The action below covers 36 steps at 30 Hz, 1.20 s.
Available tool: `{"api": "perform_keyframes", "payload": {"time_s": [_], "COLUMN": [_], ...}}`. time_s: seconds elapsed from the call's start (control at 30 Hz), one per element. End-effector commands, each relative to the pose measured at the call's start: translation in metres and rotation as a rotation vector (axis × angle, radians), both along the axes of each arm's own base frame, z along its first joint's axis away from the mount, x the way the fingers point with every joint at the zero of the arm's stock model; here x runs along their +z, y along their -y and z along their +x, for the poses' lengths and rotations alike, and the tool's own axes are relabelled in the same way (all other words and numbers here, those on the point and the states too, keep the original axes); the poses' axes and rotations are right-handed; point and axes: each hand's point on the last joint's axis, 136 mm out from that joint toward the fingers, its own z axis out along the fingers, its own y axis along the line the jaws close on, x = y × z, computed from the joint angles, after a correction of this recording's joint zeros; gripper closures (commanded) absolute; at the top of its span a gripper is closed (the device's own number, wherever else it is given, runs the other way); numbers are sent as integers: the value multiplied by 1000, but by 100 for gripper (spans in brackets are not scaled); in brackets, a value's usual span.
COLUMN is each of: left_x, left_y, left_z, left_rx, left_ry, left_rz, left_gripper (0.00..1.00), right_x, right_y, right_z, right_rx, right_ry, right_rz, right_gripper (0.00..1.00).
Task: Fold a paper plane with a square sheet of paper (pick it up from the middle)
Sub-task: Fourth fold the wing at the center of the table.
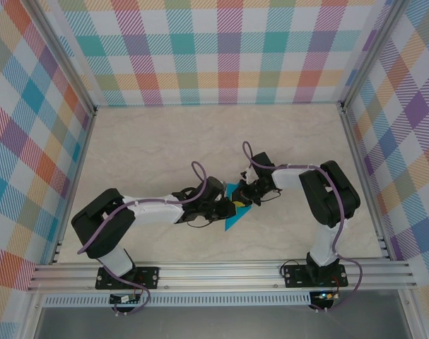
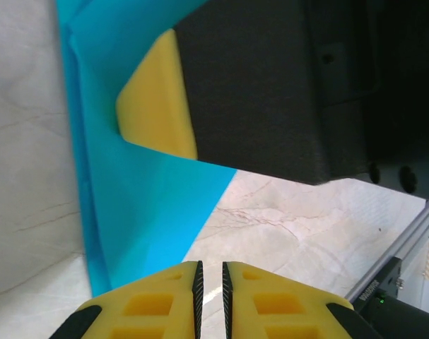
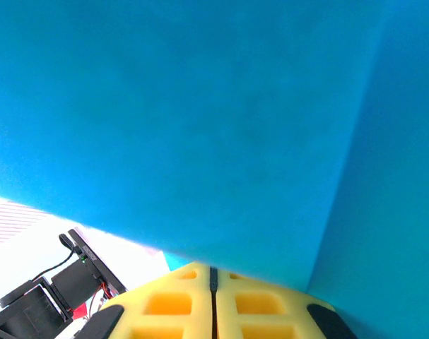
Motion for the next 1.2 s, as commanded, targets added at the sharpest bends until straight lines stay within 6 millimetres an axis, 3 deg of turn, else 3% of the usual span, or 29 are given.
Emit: {"api": "perform_keyframes", "payload": {"time_s": [0.0, 0.3, 0.5, 0.63, 1.0, 1.17], "left_x": [-7, -58, -75, -67, 10, 12], "left_y": [7, -30, -53, -51, -17, 1], "left_z": [-6, -30, -45, -47, -21, -16], "left_rx": [-10, 12, 7, -10, -8, -28], "left_ry": [-32, -134, -170, -159, 0, -5], "left_rz": [-1, 146, 222, 209, 11, -34], "left_gripper": [82, 83, 83, 83, 80, 80], "right_x": [-69, -72, -72, -72, -71, -71], "right_y": [51, 52, 53, 53, 53, 53], "right_z": [-33, -35, -35, -35, -35, -35], "right_rx": [-23, -22, -24, -24, -27, -25], "right_ry": [-115, -121, -123, -124, -124, -124], "right_rz": [-306, -313, -316, -318, -319, -319], "right_gripper": [93, 93, 93, 93, 93, 92]}}
